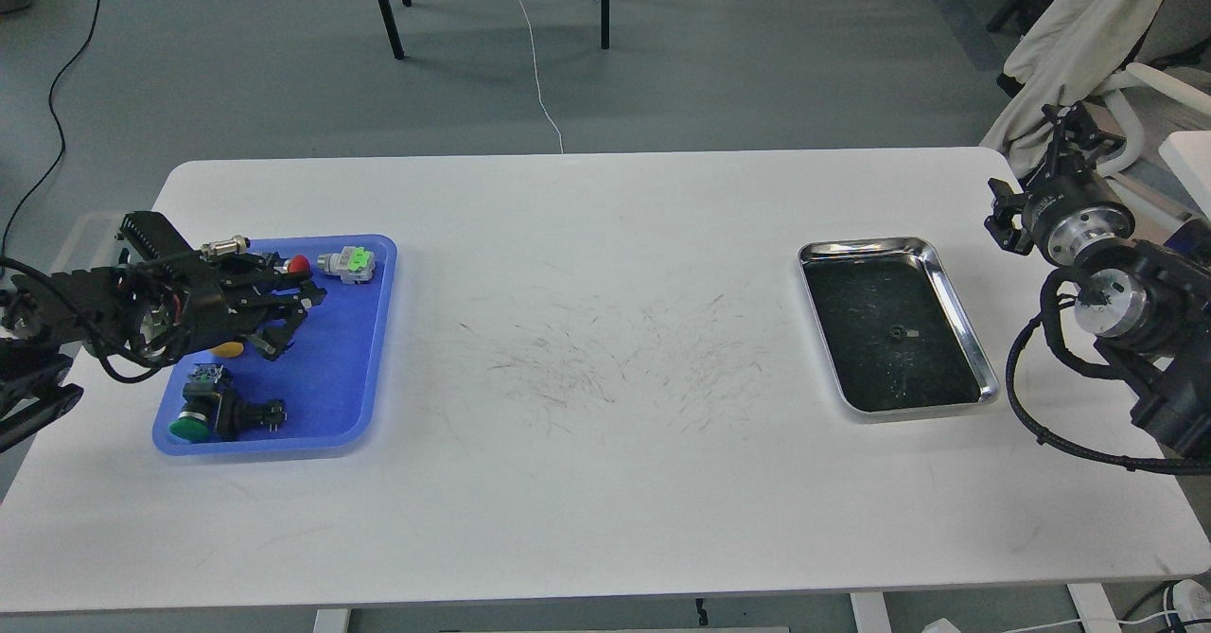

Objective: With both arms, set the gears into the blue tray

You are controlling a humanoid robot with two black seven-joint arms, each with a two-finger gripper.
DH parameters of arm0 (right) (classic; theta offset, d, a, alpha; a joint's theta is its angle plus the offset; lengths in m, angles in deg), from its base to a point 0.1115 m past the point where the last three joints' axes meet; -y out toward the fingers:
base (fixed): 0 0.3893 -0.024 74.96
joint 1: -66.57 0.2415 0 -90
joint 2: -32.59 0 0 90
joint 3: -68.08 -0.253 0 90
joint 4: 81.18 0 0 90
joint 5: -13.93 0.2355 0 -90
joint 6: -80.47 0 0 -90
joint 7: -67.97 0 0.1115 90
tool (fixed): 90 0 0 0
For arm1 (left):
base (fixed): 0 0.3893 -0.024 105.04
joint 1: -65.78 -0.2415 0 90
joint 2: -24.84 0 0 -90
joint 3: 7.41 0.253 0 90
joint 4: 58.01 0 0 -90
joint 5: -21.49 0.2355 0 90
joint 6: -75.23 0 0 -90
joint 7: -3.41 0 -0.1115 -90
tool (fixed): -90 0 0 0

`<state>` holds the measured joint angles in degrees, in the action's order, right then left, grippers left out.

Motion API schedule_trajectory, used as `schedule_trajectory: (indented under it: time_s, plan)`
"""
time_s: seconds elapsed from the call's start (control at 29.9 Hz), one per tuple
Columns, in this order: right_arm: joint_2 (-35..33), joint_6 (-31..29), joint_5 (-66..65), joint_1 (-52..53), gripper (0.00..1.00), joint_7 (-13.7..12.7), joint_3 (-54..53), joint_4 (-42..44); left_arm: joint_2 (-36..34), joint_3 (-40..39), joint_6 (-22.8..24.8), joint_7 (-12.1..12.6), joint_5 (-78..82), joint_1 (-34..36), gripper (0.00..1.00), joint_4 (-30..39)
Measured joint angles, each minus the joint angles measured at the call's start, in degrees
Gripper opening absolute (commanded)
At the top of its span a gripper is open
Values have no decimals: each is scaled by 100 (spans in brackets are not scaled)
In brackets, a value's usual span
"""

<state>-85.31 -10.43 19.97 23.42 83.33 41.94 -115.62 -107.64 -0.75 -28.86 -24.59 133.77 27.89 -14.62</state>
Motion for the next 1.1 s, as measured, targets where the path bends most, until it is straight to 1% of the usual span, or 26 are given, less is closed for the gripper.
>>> schedule_trajectory:
  time_s: [0.37, 0.7, 0.8, 0.9, 1.1]
  plan:
    - [3, -13, -103, -39, 97, 61, 0, 1, 48, 197, -34, 0, 397, 42, 8, -119]
    - [3, -52, -121, -35, 97, 70, -6, -10, 225, 213, -41, 0, 521, 45, 10, -514]
    - [3, -57, -125, -36, 97, 72, -6, -10, 301, 214, -41, 1, 498, 9, 15, -607]
    - [3, -59, -126, -53, 97, 73, -6, -10, 357, 236, -41, 0, 475, -19, 21, -714]
    - [-5, -66, -124, -71, 97, 73, -6, -9, 416, 246, -41, 0, 423, -27, 29, -867]
